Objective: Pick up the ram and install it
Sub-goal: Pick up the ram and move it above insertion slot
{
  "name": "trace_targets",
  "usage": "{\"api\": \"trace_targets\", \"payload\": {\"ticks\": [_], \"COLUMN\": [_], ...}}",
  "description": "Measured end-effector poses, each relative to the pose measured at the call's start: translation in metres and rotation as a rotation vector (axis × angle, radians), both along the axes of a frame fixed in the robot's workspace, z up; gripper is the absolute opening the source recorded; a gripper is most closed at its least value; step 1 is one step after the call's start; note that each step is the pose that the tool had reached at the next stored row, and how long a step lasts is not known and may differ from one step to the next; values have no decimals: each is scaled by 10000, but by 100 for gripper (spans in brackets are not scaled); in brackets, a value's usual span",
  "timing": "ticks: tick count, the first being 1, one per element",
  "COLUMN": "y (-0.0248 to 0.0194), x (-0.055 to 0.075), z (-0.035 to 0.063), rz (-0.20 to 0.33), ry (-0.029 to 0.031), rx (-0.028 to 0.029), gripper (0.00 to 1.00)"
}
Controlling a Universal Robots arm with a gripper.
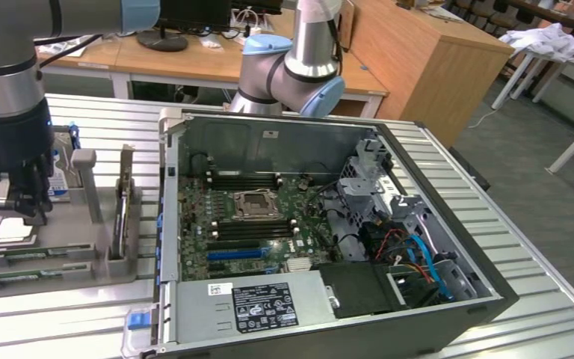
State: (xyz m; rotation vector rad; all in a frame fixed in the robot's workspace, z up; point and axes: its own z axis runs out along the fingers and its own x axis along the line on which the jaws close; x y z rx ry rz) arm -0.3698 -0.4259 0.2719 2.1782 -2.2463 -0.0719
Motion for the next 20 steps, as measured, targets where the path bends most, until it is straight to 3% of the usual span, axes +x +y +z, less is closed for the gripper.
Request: {"api": "trace_targets", "payload": {"ticks": [20], "y": [-177], "x": [-1], "z": [1], "rz": [2], "ry": [1], "rx": [0], "gripper": [30]}}
